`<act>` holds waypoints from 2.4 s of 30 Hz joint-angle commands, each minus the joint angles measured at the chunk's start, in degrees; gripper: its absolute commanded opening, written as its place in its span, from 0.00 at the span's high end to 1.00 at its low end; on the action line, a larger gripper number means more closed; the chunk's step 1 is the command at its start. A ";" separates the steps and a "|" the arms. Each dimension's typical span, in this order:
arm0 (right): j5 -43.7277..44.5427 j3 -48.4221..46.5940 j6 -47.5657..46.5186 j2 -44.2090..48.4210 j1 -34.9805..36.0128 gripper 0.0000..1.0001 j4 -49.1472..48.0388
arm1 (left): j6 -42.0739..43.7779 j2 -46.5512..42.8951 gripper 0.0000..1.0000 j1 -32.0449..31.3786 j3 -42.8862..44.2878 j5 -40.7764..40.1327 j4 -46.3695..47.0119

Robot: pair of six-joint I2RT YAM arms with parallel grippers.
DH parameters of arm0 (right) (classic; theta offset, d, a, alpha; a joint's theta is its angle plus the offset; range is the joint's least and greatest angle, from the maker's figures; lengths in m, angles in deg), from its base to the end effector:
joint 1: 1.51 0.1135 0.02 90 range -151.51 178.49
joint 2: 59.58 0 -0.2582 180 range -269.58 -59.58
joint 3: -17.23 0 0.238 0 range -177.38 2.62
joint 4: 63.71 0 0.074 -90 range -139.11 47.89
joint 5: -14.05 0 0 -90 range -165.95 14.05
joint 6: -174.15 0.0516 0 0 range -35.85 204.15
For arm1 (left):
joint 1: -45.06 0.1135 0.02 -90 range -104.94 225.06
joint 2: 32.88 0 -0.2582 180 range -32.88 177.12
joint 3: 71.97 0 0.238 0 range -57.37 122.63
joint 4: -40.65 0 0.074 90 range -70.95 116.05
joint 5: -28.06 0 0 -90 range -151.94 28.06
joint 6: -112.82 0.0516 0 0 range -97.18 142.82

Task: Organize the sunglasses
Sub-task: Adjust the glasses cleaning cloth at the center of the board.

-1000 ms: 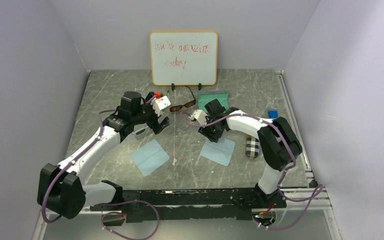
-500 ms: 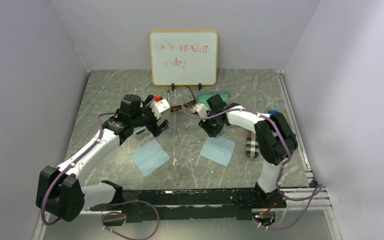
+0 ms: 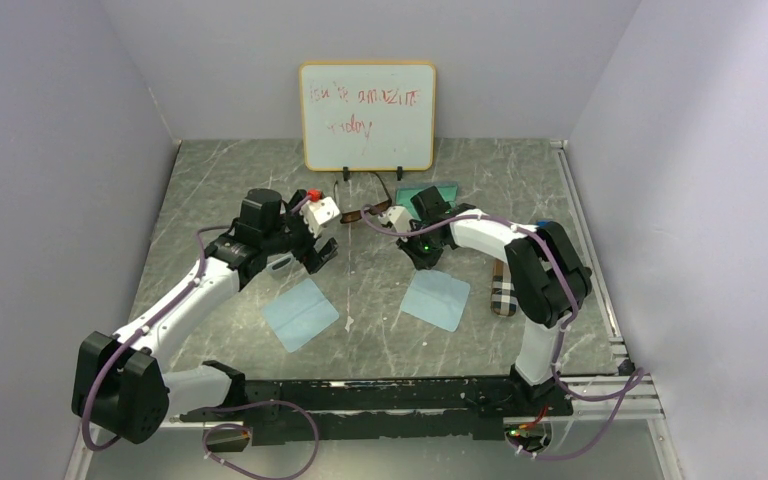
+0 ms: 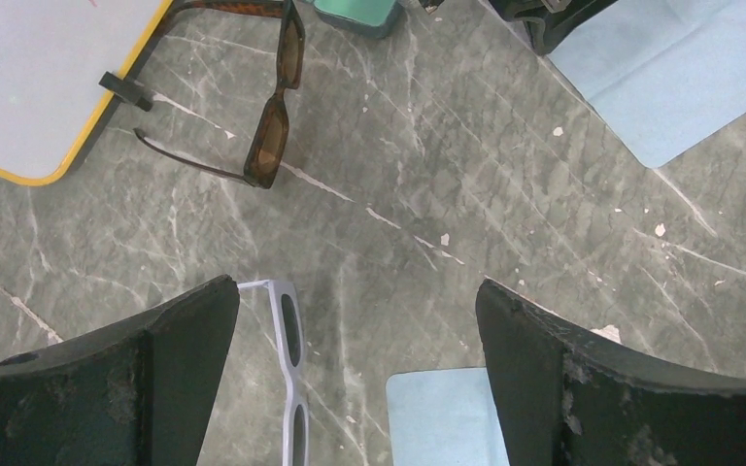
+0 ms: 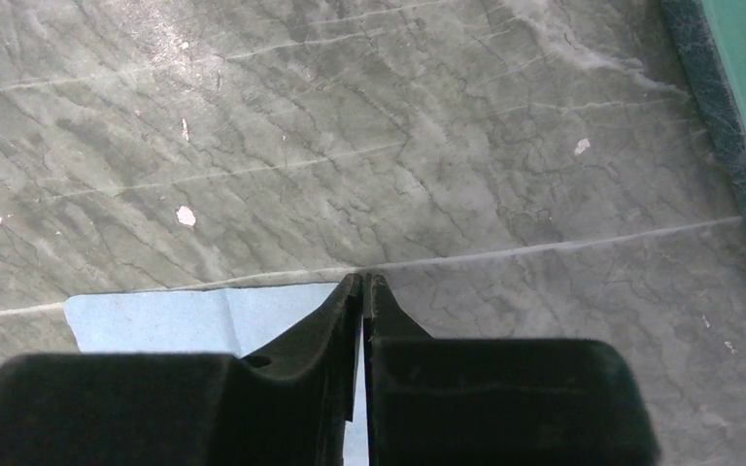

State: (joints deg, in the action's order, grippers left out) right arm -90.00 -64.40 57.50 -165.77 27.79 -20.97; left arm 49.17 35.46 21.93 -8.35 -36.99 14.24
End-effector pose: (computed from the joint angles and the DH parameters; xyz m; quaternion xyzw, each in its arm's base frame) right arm 0.3046 0.1853 0.1481 -0.4777 0.8481 0.1244 0.1925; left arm 0.2354 -0.1242 0.2714 0.4523 0.7279 -0.1746 0.4849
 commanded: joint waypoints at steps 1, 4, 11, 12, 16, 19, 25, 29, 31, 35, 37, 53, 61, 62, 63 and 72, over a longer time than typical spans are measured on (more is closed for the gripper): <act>-0.82 -0.51 -0.57 -1.82 -0.04 0.92 0.39 | -0.61 -0.26 0.03 -0.24 0.03 0.44 1.53; -2.09 -2.24 -1.54 -2.00 0.15 0.96 1.08 | -0.46 -0.14 0.03 -0.24 0.11 0.37 1.43; -4.04 -9.36 -4.18 -6.42 0.62 1.00 2.32 | -0.65 -0.02 0.03 -0.16 0.76 -1.49 0.67; -4.32 -10.42 -4.57 -7.18 0.85 1.00 2.24 | -0.70 -0.04 0.03 -0.08 0.88 -2.01 0.58; -5.63 -14.98 -5.68 -9.99 2.01 1.00 1.89 | -0.74 -0.62 0.03 0.59 1.07 -4.66 0.39; -7.77 -18.27 -5.71 -11.94 2.86 1.00 1.60 | -0.55 -1.75 0.03 1.43 0.96 -5.61 -0.10; -9.96 -24.07 -6.02 -15.52 6.13 1.00 1.69 | 0.02 -4.07 0.03 3.10 0.80 -5.89 -1.16; -10.04 -28.10 -5.31 -17.33 7.13 0.78 3.58 | 0.27 -3.91 0.03 3.27 0.58 -5.18 -1.43; -9.43 -28.97 -5.20 -16.08 6.70 0.64 4.49 | 1.25 -3.67 0.03 3.23 0.27 -4.36 -1.42; -10.01 -25.07 -5.14 -7.75 3.07 0.48 3.36 | 3.03 -2.94 0.03 2.63 -0.57 -1.56 -0.83; -10.65 -22.52 -5.45 -1.88 -0.37 0.47 3.79 | 3.18 -1.93 0.03 0.59 -0.59 -2.32 0.30; -15.76 17.88 -11.84 36.80 -18.32 0.53 -8.51 | 10.95 15.50 0.14 -28.39 0.89 -22.90 9.89; -21.75 17.78 -9.04 39.72 -24.44 0.54 -7.41 | 13.11 23.61 0.22 -30.97 2.55 -24.86 12.59; -22.47 17.73 -9.10 39.80 -24.92 0.54 -6.97 | 12.99 24.49 0.23 -31.07 2.72 -24.86 13.51; -23.12 17.72 -9.24 39.83 -25.32 0.55 -6.74 | 12.82 25.42 0.23 -31.16 2.97 -26.61 13.82; -25.63 18.07 -9.84 40.27 -27.88 0.55 -6.08 | 12.84 28.80 0.27 -31.42 4.25 -23.59 12.51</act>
State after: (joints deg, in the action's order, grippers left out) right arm -112.33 -45.73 47.73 -126.96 0.88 -26.39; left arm 61.19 63.76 -8.98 -6.17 -61.97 24.95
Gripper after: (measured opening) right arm 0.455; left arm 0.735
